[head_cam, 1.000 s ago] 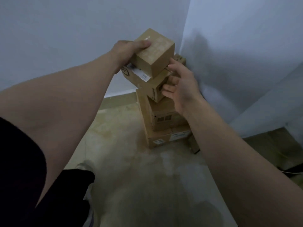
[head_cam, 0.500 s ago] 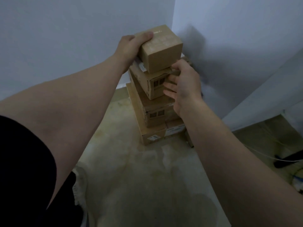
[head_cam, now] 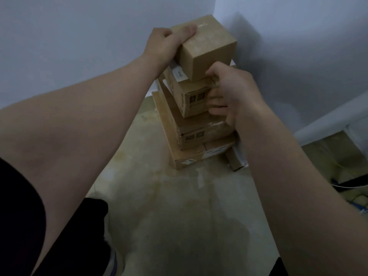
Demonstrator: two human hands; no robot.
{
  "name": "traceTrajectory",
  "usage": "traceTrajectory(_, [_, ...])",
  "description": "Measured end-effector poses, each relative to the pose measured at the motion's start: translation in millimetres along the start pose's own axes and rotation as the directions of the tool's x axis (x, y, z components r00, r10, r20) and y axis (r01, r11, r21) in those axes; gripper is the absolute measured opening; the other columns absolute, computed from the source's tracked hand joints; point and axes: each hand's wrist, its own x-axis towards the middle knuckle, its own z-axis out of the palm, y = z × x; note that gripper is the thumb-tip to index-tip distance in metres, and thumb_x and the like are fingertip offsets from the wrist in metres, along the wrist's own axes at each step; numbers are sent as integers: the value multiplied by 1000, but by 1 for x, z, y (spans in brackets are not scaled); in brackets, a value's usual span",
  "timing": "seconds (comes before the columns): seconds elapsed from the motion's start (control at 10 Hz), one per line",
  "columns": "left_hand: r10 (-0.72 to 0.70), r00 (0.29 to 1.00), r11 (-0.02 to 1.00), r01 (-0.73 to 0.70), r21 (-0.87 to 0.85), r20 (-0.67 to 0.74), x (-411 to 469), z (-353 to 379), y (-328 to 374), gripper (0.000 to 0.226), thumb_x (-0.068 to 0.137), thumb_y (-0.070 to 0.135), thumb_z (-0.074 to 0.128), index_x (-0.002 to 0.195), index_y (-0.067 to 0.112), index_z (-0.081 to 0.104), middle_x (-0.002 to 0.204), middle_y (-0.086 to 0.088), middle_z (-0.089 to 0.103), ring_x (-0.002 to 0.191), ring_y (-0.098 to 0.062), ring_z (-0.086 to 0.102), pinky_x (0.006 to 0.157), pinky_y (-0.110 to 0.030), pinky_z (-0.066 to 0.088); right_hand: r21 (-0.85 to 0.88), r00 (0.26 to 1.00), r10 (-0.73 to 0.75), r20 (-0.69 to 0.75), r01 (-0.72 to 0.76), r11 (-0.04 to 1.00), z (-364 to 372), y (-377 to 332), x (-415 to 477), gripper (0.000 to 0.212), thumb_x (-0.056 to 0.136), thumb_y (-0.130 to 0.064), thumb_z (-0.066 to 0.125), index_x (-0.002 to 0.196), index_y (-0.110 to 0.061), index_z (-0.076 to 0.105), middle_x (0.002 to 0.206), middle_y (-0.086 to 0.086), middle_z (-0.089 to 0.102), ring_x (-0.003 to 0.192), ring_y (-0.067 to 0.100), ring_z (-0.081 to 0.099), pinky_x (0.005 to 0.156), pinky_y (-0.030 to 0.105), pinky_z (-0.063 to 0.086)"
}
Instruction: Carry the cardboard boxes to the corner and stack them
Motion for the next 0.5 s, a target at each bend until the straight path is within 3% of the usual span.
traceTrajectory(0.1, [-59,994,998,55,43,89,3,-9,9,48,79,65,75,88,18,71,92,2,71,82,-11,69,75,-25,54,19,997,77,16,-77,997,0,-7,1,11,99,-35,66,90,-30,62,116,13,75,112,31,69,102,50,54])
traceTrajectory(0.2, [-117,983,992,110,55,140,4,-19,21,56,73,66,78,92,14,76,91,-1,71,81,-13,68,73,-28,51,53,987,159,4,-159,986,7,-15,0,13,99,-36,64,87,-34,63,114,4,71,117,31,64,97,50,53])
traceTrajectory(0.3, [-132,985,991,135,-22,114,-4,-23,30,58,86,54,77,125,11,77,116,0,73,102,-9,68,79,-15,51,69,974,225,0,-225,972,10,-24,-5,16,101,-37,61,85,-36,64,120,0,66,122,31,60,91,46,53])
traceTrajectory(0.4, [-200,979,972,203,-115,32,-24,-32,44,58,97,42,74,146,12,63,142,-5,65,127,-12,62,79,-1,48,56,963,268,22,-269,961,8,-36,-19,20,105,-37,57,87,-36,66,126,0,64,123,30,58,90,45,52])
traceTrajectory(0.5, [-254,967,948,244,-204,-25,-44,-44,68,56,101,36,70,150,11,58,136,1,66,106,6,66,68,1,47,107,961,277,-3,-275,956,4,-55,-35,20,106,-37,56,90,-36,67,128,0,64,124,29,58,85,42,53])
